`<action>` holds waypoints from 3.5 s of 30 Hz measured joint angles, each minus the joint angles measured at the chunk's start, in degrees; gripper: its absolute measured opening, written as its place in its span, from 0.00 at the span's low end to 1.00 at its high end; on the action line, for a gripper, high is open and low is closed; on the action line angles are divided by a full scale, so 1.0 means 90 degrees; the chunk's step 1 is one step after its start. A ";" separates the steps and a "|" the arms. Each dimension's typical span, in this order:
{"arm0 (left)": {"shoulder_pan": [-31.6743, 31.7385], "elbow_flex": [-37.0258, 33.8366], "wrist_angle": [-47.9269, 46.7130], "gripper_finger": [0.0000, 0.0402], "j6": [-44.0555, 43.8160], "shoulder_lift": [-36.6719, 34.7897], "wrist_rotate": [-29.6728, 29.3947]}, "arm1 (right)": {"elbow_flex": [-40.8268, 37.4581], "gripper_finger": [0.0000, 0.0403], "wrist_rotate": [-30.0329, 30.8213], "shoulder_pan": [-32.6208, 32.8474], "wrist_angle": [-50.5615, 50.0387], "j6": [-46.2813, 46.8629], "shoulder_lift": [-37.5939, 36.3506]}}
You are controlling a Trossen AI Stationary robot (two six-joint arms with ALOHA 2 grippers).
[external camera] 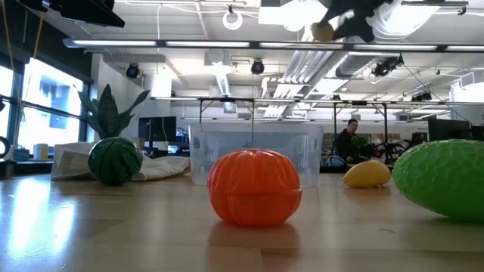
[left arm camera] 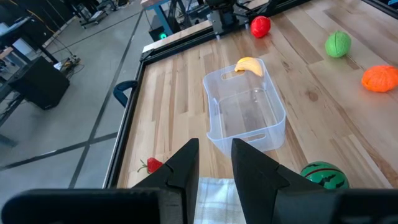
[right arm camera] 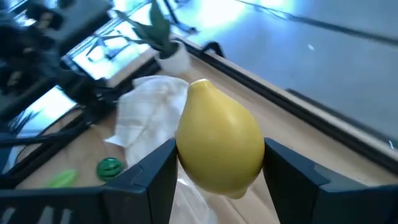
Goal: Pick and placing Produce into tupperware
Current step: Put the yellow lemon into the transparent container
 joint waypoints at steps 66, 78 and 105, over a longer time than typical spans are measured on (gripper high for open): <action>0.0000 0.0000 -0.0001 0.21 -0.0001 -0.0002 0.0000 | 0.2277 0.48 0.0549 0.2537 -0.1936 -0.2428 0.6624; 0.0000 0.0000 -0.0001 0.21 -0.0001 -0.0001 0.0000 | 0.2277 0.52 0.0539 0.2540 -0.2089 -0.2270 0.6651; 0.0001 0.0000 0.0000 0.21 -0.0001 0.0000 0.0000 | 0.2279 0.58 0.0429 0.2583 -0.2082 -0.1945 0.6665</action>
